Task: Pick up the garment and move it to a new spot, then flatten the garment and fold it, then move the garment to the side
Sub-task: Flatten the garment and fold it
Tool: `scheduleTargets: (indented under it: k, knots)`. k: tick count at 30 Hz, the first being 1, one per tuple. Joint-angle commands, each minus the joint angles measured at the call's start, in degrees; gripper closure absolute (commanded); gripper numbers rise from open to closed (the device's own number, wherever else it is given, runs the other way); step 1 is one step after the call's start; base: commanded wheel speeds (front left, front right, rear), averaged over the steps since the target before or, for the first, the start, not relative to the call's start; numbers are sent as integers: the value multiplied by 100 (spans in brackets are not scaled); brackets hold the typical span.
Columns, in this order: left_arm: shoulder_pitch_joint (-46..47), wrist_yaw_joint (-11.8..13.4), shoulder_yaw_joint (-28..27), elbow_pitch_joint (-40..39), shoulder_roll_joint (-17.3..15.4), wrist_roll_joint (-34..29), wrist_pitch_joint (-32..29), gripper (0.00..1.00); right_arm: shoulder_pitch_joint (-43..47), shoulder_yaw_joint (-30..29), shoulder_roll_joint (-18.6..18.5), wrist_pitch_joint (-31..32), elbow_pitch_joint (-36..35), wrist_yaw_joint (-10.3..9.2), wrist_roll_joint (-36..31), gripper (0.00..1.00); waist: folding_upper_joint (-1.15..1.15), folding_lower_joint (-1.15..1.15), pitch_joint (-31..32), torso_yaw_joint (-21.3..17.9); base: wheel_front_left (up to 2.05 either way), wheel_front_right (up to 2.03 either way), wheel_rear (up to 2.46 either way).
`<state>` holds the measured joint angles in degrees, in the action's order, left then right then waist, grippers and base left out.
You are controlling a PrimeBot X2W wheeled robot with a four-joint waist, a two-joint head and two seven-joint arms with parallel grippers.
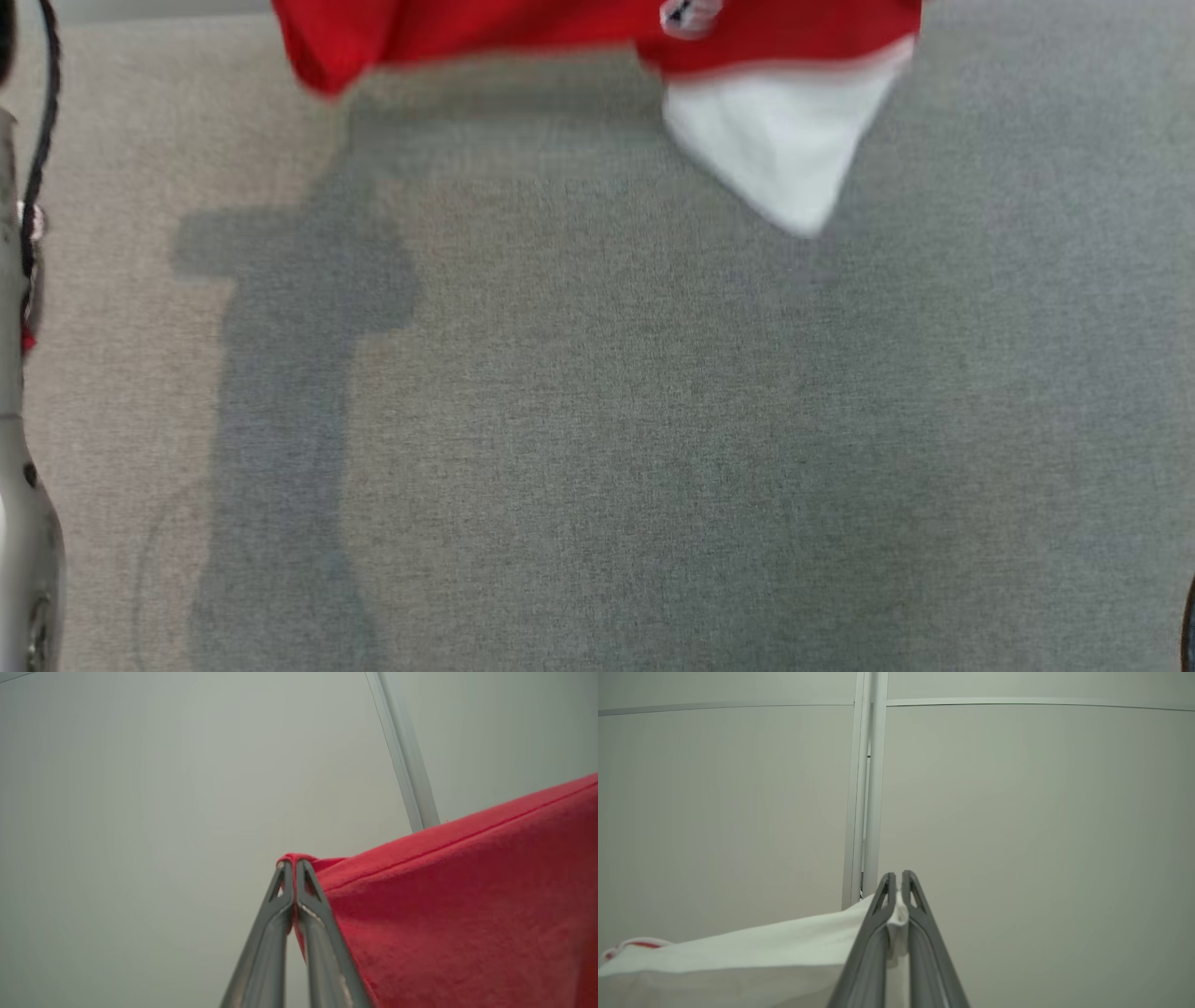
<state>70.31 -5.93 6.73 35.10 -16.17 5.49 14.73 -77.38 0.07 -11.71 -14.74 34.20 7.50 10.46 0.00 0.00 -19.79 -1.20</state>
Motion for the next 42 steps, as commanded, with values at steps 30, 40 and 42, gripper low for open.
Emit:
scheduleTargets:
  k: [30, 40, 42]
  knots:
    - [-5618, 34, -819, 437, 1212, 253, 44, 100, 6543, 84, 569, -53, -192, -2, 934, 100, 0, 0, 988, -267, 0, 0, 0]
    - [-6744, 66, -852, 301, 1297, 316, 43, 100, 7718, 622, 443, -52, -129, -2, 1139, 100, 0, 0, 1918, -232, 0, 0, 0]
    - [-6924, 78, -807, 287, 1309, 382, 42, 100, 7949, 675, 400, -52, -152, -2, 1194, 100, 0, 0, 2027, -198, 0, 0, 0]
